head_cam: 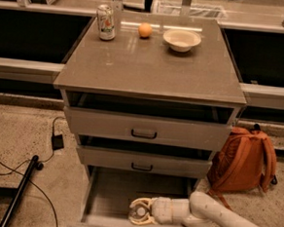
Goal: Pick water bottle from bottom drawer and place on counter
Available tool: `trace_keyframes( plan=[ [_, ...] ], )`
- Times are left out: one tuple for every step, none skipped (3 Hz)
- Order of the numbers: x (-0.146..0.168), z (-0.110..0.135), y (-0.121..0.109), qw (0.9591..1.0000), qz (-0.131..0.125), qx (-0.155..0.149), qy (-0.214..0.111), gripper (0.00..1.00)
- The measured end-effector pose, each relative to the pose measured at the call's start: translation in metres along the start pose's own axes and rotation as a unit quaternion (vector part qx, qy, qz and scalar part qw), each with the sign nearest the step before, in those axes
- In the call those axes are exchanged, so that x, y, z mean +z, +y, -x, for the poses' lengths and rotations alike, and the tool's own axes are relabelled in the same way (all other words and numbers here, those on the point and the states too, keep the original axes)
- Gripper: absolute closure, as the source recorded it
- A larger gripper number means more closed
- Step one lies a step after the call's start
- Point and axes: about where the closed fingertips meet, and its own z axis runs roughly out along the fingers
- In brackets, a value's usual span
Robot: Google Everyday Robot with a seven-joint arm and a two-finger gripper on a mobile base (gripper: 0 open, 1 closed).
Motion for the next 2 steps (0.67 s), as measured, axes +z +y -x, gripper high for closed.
trace_keyframes(
  plan=[
    [-0.042,0.088,0.036,0.9987,0.033,-0.035,-0.016,1.0],
    [-0.084,0.163,0.046,0.996,0.077,-0.042,-0.013,1.0]
  ],
)
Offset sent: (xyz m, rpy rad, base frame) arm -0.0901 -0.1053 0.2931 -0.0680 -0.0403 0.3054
